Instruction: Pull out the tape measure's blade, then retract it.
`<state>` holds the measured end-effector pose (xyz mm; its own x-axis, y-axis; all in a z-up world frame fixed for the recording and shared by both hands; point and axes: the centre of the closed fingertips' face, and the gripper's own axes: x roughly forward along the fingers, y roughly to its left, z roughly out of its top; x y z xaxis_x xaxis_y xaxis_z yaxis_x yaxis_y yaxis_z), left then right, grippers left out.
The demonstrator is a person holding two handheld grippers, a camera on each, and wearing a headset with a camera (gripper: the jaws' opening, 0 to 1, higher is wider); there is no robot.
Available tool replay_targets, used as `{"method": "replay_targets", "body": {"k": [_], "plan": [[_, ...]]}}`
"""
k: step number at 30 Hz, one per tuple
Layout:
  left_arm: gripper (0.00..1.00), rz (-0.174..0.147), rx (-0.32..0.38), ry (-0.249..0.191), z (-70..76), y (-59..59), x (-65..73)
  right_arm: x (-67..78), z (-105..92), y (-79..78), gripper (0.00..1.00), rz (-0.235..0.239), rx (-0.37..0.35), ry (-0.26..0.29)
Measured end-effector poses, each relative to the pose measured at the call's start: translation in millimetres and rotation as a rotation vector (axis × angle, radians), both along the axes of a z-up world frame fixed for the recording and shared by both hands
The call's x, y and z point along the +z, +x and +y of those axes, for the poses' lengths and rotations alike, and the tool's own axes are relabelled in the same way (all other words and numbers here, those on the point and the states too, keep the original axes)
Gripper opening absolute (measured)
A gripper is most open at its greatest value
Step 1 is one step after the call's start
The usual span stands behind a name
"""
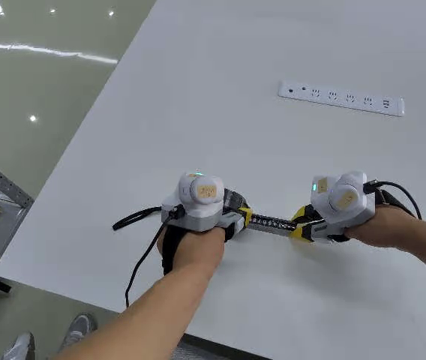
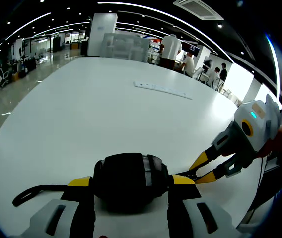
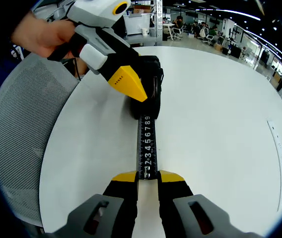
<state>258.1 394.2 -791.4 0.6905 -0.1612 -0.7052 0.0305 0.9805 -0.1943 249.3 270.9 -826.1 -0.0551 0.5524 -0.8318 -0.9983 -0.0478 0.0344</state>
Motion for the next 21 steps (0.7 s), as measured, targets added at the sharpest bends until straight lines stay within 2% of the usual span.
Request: {"method": "replay_targets", "body": {"k": [21], "plan": [[0.54,0.002,0.0,-0.003,0.9,-0.2,0.7,0.3,30.4,0.5,0.11,0.002,0.019,0.018]]}}
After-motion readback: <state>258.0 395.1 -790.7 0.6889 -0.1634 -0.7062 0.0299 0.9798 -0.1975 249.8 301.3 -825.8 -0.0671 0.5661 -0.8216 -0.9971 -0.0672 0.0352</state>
